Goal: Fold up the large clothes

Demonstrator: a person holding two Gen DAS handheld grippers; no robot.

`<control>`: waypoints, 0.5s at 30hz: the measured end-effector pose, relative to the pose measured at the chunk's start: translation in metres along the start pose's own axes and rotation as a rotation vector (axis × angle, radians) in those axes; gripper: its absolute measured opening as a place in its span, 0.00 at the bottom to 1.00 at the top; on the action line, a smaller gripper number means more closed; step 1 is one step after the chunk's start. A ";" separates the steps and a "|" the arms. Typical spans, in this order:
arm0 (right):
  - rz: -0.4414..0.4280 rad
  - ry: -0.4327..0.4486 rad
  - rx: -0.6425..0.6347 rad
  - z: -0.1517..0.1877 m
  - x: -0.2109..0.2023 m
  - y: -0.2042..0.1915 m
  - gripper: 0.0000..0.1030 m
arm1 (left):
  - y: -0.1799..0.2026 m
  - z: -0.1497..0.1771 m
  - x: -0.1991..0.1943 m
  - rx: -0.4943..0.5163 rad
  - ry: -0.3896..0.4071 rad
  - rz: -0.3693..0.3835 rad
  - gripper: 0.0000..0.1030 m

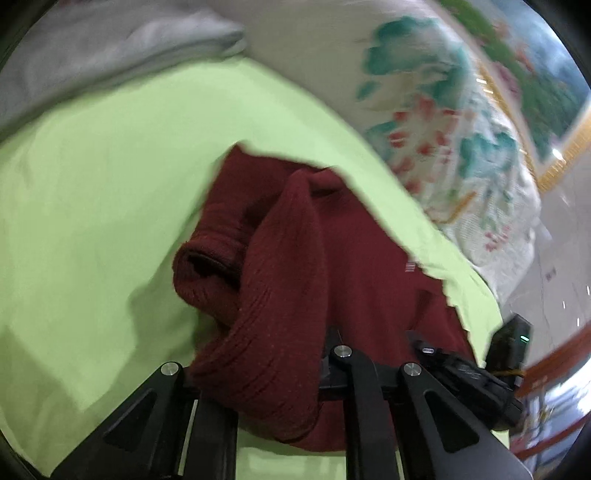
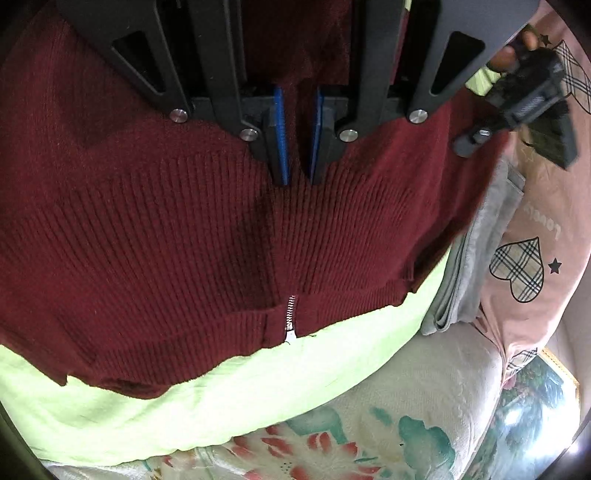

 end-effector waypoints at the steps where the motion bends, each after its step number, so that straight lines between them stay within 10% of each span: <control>1: -0.008 -0.001 0.010 0.000 0.000 0.001 0.10 | 0.017 -0.002 -0.009 0.042 0.019 0.034 0.11; 9: -0.175 -0.024 0.183 -0.017 -0.026 0.026 0.11 | 0.155 0.035 -0.006 0.390 -0.021 0.221 0.10; 15: -0.272 0.089 0.400 -0.027 -0.079 0.078 0.17 | 0.181 0.087 0.041 0.539 -0.101 0.123 0.10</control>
Point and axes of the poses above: each gripper's, at about its wrist camera, not at the fingertips, and x roughly the way its jaws point, y to its right, z to its underside, the point moved 5 cm from there along x, roughly the way its jaws point, and after that the axes turned 7 degrees about -z, right-handed, at the moved point
